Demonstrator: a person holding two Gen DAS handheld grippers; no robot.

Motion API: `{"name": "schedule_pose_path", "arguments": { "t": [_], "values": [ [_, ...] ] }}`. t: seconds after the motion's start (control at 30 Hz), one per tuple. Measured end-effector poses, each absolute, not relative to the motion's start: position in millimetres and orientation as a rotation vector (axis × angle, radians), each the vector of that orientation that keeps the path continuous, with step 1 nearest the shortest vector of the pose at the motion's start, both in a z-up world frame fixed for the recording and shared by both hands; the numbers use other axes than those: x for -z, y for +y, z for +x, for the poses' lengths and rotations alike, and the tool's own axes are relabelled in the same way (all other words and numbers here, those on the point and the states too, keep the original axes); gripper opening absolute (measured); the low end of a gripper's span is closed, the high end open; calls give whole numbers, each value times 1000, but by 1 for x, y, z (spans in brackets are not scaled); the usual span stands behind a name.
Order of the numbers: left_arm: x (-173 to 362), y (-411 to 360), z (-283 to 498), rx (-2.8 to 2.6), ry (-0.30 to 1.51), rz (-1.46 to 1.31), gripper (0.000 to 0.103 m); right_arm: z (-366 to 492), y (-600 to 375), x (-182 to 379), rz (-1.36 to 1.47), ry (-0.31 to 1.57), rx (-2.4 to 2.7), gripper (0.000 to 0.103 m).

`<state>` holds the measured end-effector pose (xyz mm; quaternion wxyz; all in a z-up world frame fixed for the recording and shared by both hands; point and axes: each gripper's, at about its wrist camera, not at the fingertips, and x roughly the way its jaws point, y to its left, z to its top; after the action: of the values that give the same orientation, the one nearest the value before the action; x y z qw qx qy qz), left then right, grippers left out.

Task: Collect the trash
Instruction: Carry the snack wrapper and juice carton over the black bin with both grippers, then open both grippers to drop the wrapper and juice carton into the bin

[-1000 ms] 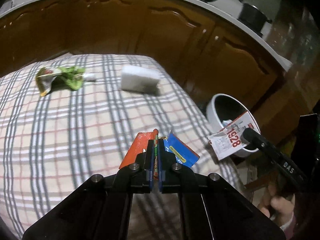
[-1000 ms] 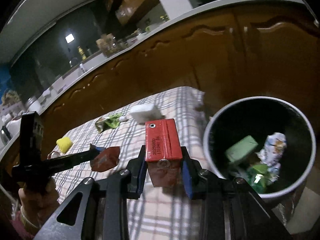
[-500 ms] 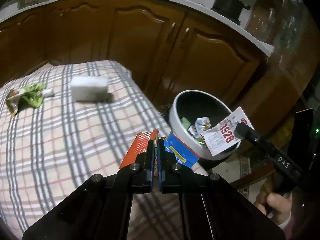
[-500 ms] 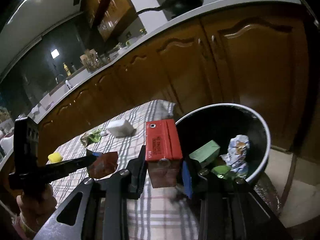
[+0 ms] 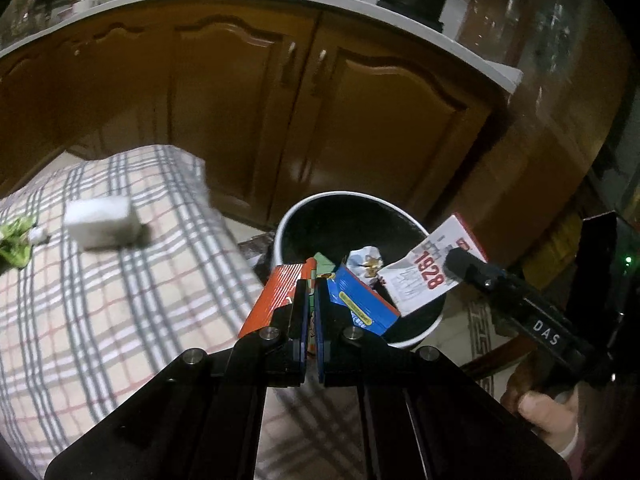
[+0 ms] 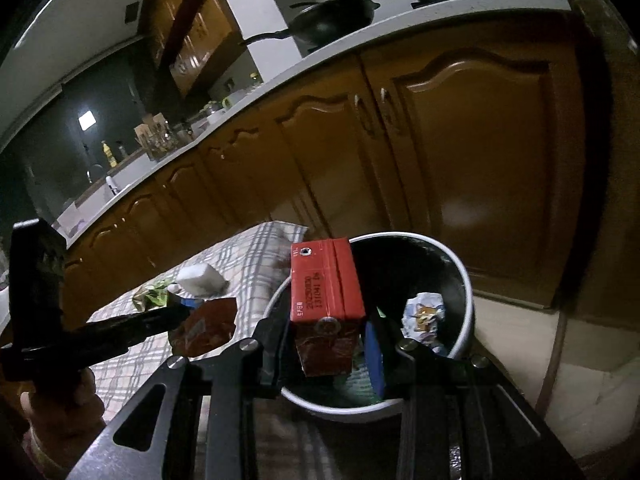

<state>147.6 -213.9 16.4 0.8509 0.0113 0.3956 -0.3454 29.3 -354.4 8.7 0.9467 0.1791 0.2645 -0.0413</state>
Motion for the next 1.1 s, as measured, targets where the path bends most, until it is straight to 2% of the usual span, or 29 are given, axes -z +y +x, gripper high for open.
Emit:
{"name": "schedule_pose_path", "arguments": {
  "t": [0.97, 1.07, 1.1],
  "values": [
    [18, -274, 171, 759, 928, 86, 3, 62, -385, 12, 335, 651, 148, 32],
    [19, -274, 172, 760, 935, 83, 12, 65, -385, 12, 334, 660, 150, 34],
    [20, -274, 173, 759, 939, 81, 19, 65, -386, 13, 336, 659, 150, 35]
  ]
}}
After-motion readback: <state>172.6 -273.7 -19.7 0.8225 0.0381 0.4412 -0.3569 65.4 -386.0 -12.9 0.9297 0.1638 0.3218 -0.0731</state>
